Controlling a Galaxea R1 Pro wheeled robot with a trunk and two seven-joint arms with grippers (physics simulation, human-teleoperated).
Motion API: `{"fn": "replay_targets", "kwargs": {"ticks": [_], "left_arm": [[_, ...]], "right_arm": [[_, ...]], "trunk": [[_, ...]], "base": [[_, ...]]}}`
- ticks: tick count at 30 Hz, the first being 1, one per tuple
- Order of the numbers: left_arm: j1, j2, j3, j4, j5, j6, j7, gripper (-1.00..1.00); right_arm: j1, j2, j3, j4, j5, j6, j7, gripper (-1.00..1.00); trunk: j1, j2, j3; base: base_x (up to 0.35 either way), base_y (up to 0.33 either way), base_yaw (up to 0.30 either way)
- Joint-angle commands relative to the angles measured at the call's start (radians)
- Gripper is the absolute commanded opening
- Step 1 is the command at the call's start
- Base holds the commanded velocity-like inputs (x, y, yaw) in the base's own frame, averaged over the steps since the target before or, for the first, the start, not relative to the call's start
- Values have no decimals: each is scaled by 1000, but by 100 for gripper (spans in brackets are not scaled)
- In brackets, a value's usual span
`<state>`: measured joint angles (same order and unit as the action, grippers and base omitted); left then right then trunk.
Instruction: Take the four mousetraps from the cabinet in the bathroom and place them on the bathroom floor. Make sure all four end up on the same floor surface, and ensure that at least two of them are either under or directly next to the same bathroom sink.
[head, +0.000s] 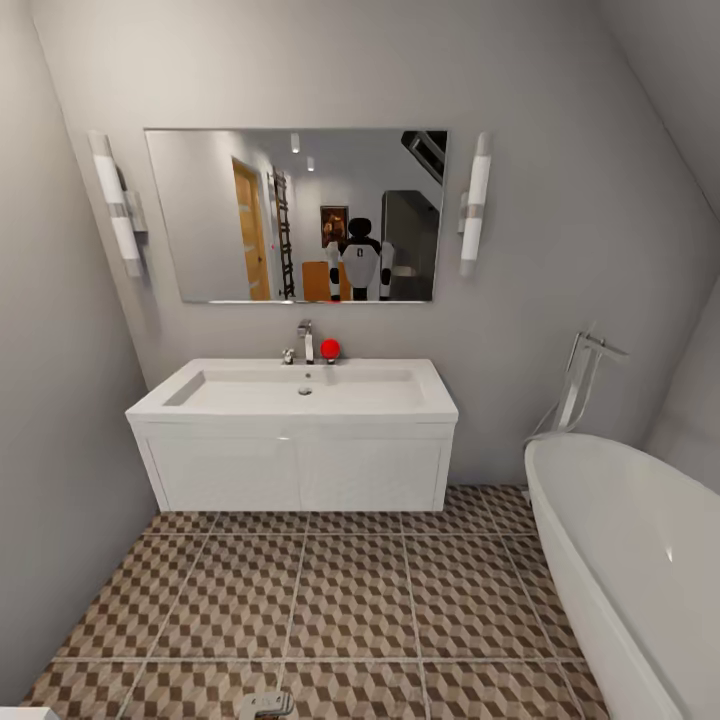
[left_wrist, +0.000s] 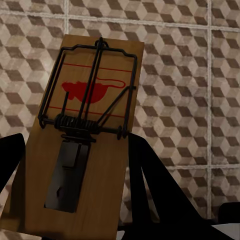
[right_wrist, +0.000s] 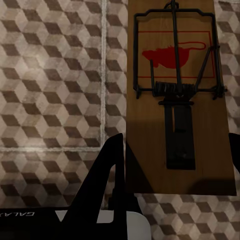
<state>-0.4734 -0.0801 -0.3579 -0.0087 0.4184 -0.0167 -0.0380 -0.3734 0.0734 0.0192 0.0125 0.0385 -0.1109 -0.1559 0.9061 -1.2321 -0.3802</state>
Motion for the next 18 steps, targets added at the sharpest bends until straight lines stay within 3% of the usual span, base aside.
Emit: {"fn": "replay_targets", "kwargs": {"ticks": [1,18], "left_arm": [[-1,0,-8,1,7,-2,0,-100],[-1,0,-7,1,8,-2,0,-100]], "right_arm": [[-1,0,2,1,3,-3,-4,-100],[-1,0,6,1,1,-34,-12,-100]], "trunk": [[4,-8,-4],[69,-127,-58]], "base": [[0,0,0],[0,0,0]]}}
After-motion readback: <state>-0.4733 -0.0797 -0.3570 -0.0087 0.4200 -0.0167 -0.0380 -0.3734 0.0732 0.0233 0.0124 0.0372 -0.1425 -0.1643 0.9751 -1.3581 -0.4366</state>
